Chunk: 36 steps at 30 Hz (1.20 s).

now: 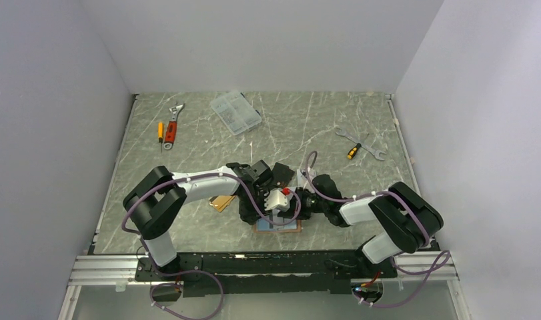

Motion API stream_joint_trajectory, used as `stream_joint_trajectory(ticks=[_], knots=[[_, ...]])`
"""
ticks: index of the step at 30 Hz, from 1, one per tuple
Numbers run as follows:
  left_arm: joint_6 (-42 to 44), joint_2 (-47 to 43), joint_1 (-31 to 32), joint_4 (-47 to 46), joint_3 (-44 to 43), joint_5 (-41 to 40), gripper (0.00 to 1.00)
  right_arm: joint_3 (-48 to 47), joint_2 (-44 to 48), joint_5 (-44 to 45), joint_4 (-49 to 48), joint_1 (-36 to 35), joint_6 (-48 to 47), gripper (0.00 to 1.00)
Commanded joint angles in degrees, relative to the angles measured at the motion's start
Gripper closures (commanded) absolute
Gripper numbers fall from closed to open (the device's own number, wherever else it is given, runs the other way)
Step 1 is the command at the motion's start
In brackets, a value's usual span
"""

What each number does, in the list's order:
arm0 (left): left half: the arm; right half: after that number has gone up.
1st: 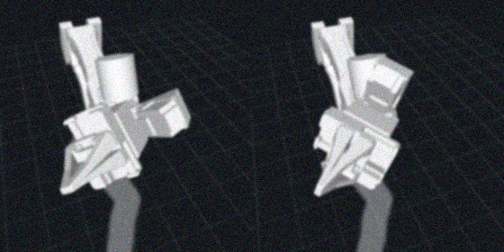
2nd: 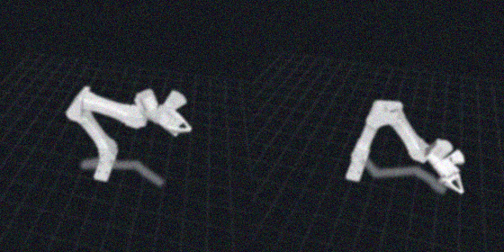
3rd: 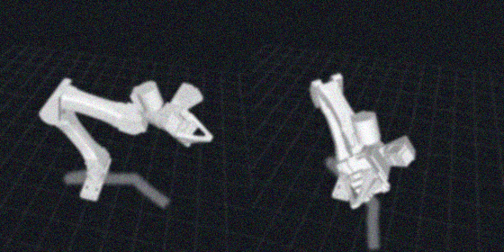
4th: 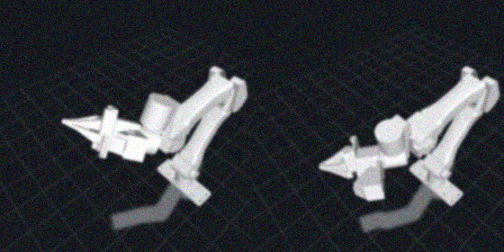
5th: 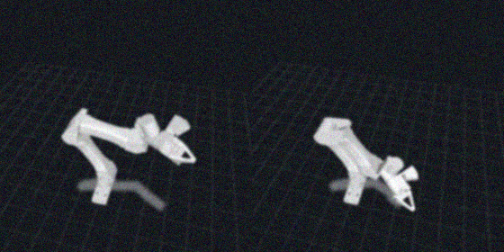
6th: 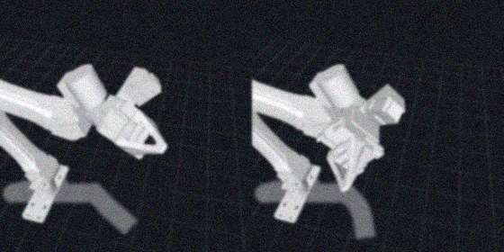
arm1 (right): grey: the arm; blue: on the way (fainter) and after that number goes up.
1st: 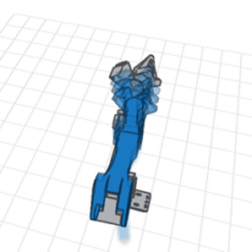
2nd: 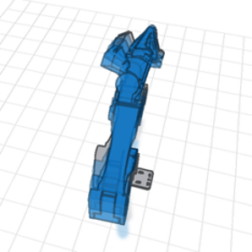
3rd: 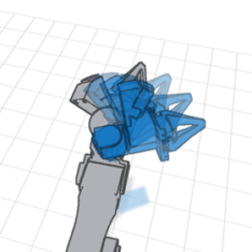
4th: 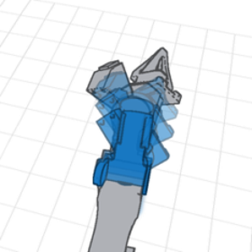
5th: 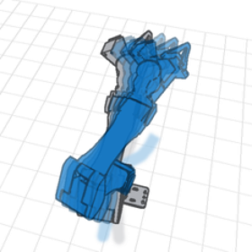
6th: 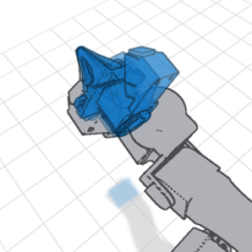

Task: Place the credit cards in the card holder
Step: Insert the credit card into the card holder.

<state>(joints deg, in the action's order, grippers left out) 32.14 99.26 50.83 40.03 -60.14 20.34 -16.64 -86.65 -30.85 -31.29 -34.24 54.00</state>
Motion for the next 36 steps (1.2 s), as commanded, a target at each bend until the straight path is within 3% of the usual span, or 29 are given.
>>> stream_joint_trajectory(ticks=[1, 12, 18, 22, 36], knots=[[-0.3, -0.1, 0.9, -5.3, 1.5, 0.4, 0.68, -0.7, 0.5, 8.8, 5.7, -2.4, -1.0, 1.0], [-2.3, -7.3, -0.8, -13.7, 4.7, 6.0, 0.68, -4.9, 1.7, 11.9, 15.2, -4.9, -2.1, 1.0], [-3.1, -10.0, -1.7, -16.5, 5.7, 7.4, 0.67, -8.4, 3.4, 16.2, 25.0, -7.0, -3.2, 0.67], [-3.2, -10.6, -2.4, -17.0, 6.5, 7.9, 0.67, -9.7, 5.8, 17.4, 29.2, -7.3, -4.3, 0.53], [-0.3, -12.8, -6.6, -17.4, 8.8, 10.5, 0.67, -14.4, 6.9, 20.4, 36.6, -10.8, -6.8, 0.38]])
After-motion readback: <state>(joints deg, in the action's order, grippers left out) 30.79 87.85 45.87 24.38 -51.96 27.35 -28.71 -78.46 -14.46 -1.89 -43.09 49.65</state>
